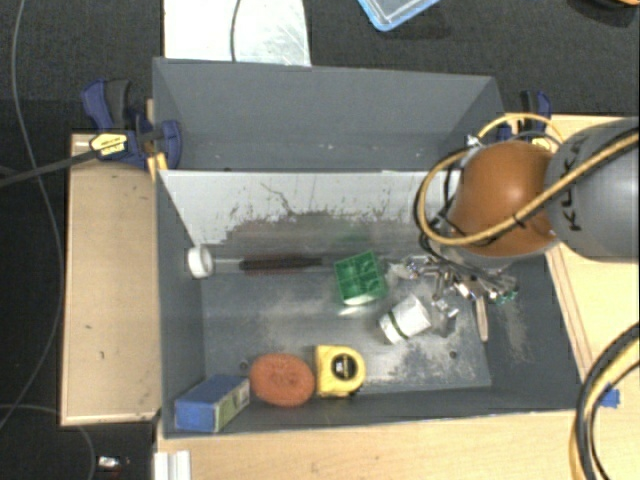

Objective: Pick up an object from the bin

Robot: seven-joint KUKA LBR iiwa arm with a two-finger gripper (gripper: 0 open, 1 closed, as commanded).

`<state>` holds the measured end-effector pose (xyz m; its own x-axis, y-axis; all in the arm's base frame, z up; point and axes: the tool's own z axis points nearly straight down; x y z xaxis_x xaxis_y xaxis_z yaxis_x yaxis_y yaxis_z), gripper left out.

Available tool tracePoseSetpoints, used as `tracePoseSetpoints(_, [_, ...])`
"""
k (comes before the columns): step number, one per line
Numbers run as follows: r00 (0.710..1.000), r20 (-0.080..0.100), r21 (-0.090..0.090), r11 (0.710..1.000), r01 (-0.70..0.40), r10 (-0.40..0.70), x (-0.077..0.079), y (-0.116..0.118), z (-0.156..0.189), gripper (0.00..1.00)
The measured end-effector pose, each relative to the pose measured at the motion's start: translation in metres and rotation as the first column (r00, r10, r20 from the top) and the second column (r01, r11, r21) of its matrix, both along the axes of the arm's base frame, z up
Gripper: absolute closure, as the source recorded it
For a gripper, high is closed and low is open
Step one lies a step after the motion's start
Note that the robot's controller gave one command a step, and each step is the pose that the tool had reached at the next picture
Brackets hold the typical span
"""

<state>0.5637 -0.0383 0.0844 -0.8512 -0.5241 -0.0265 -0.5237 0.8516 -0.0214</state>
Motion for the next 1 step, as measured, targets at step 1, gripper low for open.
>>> tracePoseSetpoints(1, [1.0,-0.001,-0.002,1.0,0.006,-0.006,-0.0206,-0.0299,-0.0015,0.0])
